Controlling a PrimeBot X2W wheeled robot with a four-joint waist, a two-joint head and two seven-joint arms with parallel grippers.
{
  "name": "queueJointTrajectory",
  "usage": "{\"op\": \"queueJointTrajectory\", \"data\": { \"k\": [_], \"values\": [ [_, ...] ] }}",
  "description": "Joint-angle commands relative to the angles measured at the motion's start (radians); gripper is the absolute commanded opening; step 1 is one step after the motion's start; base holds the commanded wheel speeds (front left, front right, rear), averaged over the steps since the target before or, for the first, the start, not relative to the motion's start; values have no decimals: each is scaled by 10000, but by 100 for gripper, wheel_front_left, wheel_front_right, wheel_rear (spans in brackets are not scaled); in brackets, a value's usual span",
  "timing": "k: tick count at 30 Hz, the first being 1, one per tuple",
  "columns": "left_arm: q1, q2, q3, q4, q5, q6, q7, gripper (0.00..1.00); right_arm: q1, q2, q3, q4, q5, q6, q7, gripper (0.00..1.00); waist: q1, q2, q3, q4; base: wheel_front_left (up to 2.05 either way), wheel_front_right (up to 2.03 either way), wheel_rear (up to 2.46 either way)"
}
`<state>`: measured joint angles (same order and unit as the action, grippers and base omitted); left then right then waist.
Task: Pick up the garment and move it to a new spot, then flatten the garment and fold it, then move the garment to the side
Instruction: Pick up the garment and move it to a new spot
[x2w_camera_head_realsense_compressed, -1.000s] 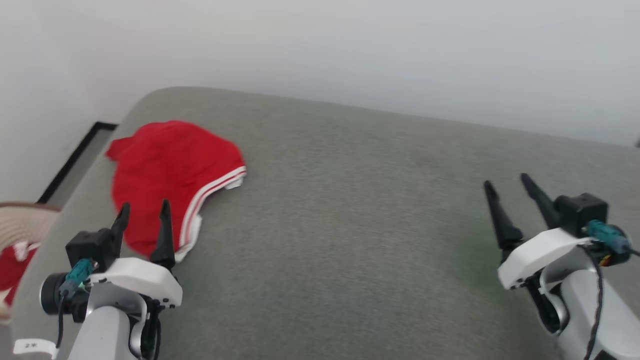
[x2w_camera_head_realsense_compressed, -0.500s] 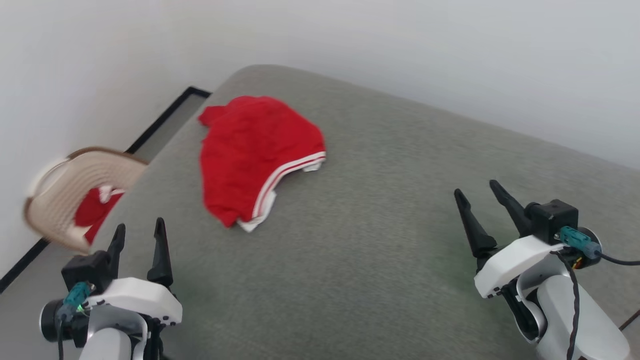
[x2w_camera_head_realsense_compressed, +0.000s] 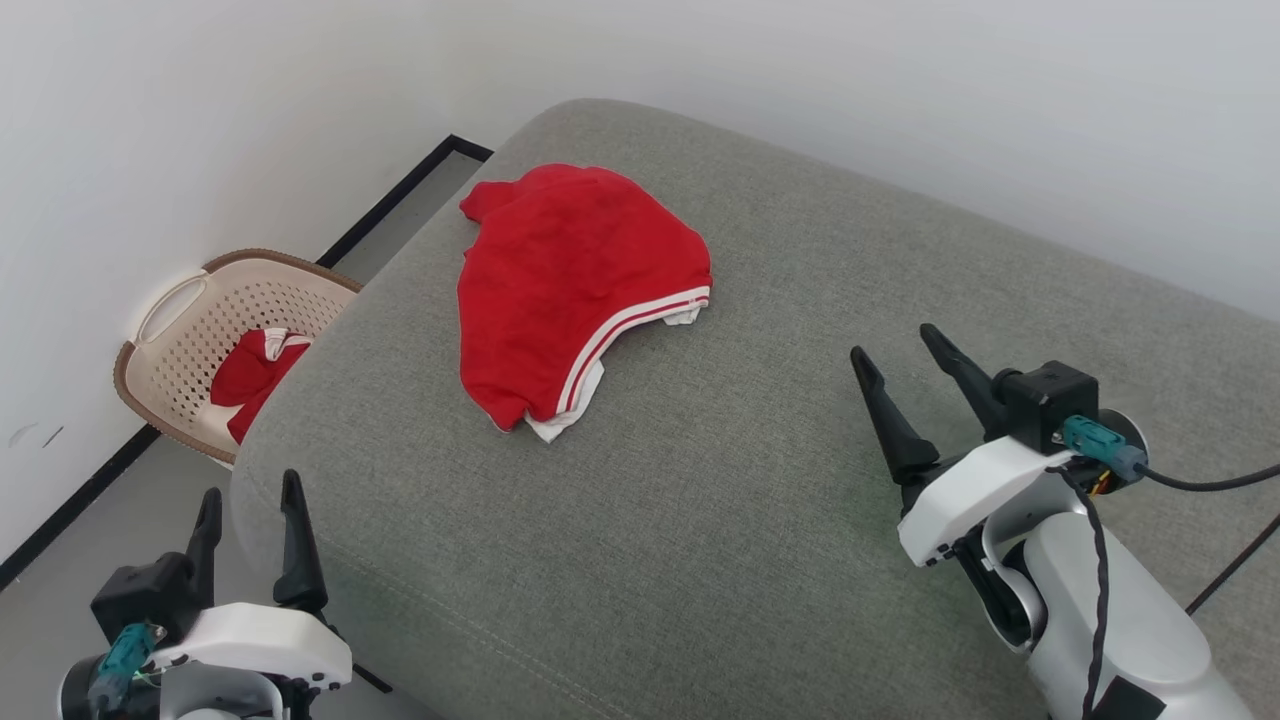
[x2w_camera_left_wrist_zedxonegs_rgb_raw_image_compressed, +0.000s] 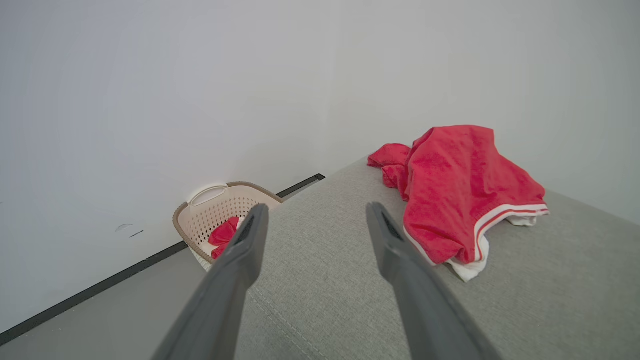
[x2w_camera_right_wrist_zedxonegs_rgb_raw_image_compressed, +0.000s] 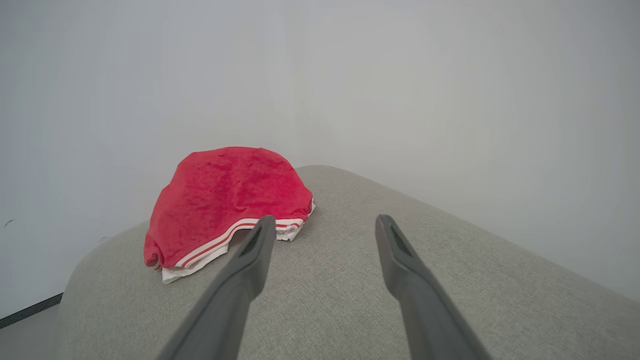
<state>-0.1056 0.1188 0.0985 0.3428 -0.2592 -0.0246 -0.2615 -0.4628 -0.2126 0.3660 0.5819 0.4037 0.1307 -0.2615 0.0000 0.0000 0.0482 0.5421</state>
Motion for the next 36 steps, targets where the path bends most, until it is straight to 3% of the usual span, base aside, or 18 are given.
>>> {"op": "queueJointTrajectory", "data": {
  "k": [1,9,16,19,23,27,28,33,36],
  "values": [
    [113,-57,39,-107,-128,59,-50,100,-109,27,70,30,81,2,-45,100,0,0,22,0,0,0,0],
    [-793,93,-641,228,81,-483,172,100,-69,-126,29,-104,164,2,-45,100,0,0,191,-183,0,0,0],
    [-3333,833,-1181,1340,-84,-913,655,100,-550,-264,307,-391,-22,0,-43,100,0,0,1145,-1587,0,0,0],
    [-4490,1405,-1338,2187,-122,-985,996,100,-885,-339,401,-494,-61,0,-44,100,0,0,1537,-2238,0,0,0],
    [-5843,2054,-1312,3695,-1030,-1054,2129,100,-1245,-349,530,-622,29,2,-44,100,0,0,2007,-3097,0,0,0],
    [-6683,2889,-1771,4896,-2436,-1063,4081,100,-1529,-239,678,-795,69,2,-45,100,0,0,2366,-3853,0,0,0],
    [-6683,2889,-1771,4896,-2436,-1063,4081,100,-1529,-239,678,-795,69,2,-45,100,0,0,2366,-3853,0,0,0],
    [-7099,3758,-2652,5418,-4169,-1059,6886,100,-1680,-246,805,-983,100,0,-44,100,0,0,2792,-4537,0,0,0],
    [-7154,4360,-2873,5387,-4937,-1061,7910,100,-1791,-250,941,-1123,108,2,-44,100,0,0,3068,-4885,0,0,0]
  ]
}}
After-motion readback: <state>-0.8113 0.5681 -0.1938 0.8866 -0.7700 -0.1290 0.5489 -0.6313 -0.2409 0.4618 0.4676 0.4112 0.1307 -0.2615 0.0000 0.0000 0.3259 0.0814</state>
